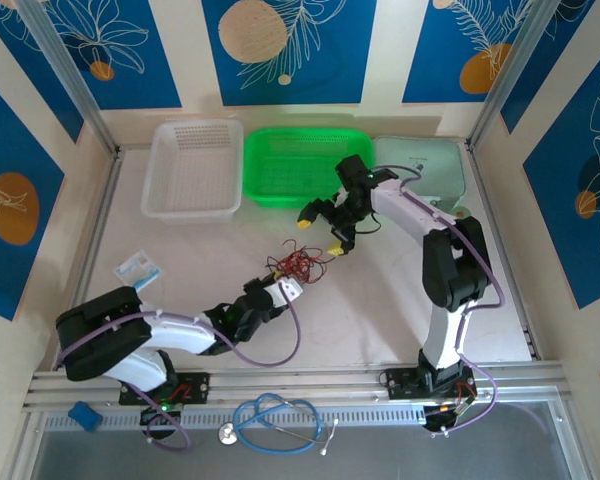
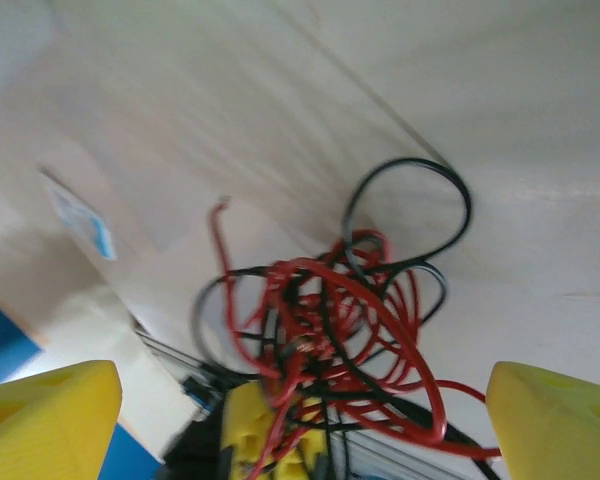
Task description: Untangle the cables
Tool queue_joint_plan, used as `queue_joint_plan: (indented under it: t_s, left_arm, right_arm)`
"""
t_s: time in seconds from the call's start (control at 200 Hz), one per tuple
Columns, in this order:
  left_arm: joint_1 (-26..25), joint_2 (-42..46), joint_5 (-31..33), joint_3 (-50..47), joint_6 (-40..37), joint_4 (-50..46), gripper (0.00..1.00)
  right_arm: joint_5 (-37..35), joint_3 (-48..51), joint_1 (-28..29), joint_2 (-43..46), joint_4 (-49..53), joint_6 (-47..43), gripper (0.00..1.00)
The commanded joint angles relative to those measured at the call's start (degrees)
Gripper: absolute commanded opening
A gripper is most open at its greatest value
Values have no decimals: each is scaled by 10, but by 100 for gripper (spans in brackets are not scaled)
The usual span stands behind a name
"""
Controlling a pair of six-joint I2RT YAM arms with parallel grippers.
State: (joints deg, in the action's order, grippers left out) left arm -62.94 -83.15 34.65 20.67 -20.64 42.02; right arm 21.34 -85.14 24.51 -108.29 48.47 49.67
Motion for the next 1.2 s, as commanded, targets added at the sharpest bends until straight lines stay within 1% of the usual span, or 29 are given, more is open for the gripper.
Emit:
queue_joint_plan:
  t_s: [0.0,0.08,0.185,0.275,0.31,0.375,0.435,0.485,0.585,0.69,0.715,0.77,0.805,0.875,0.96,1.02,1.1,1.12,1.14,1.16,1.196]
  left_arm:
    - [-15,-17,25,17,-80,66,0]
    - [-26,-41,39,18,-121,102,0]
    - [-39,-87,73,21,-173,165,0]
    - [-51,-138,105,20,-223,254,0]
    - [-57,-160,116,19,-242,297,0]
    - [-66,-201,138,21,-280,385,0]
    - [-73,-219,146,34,-297,386,0]
    - [-76,-224,151,40,-297,387,0]
    - [-77,-196,154,29,-262,386,0]
    - [-77,-149,163,9,-242,380,0]
    - [-77,-135,165,6,-241,371,0]
    - [-77,-96,165,4,-230,322,0]
    - [-77,-64,157,3,-214,272,0]
    - [-75,16,128,7,-156,142,0]
    - [-65,120,65,17,-67,-26,0]
    - [-58,183,35,18,-27,-101,0]
    - [-53,249,33,21,-2,-178,0]
    - [-51,264,34,22,3,-198,5]
    - [-49,277,35,25,9,-219,14]
    - [-46,290,35,27,16,-237,26]
    - [-43,311,36,30,30,-268,50]
  right_arm:
    - [5,-3,21,-38,56,-87,93]
    - [-1,11,36,-47,44,-111,91]
    - [-9,31,49,-41,26,-125,90]
    - [-13,50,54,-33,9,-128,86]
    - [-12,60,54,-31,1,-127,83]
    - [-4,78,54,-29,-17,-123,73]
    - [-1,96,52,-30,-31,-116,59]
    - [-5,109,50,-28,-41,-114,48]
    - [-26,134,39,-8,-55,-110,32]
    - [-67,156,22,30,-62,-108,16]
    - [-75,163,16,42,-67,-108,12]
    - [-87,174,6,63,-78,-105,7]
    - [-94,184,0,78,-86,-103,0]
    - [-106,205,-8,109,-111,-100,0]
    - [-101,242,-16,145,-156,-93,0]
    - [-88,275,-20,166,-201,-87,0]
    - [-71,322,-22,190,-265,-78,0]
    - [-68,334,-22,197,-284,-76,0]
    - [-62,351,-21,205,-308,-73,0]
    - [-61,364,-21,212,-328,-72,0]
    - [-61,387,-20,224,-364,-70,0]
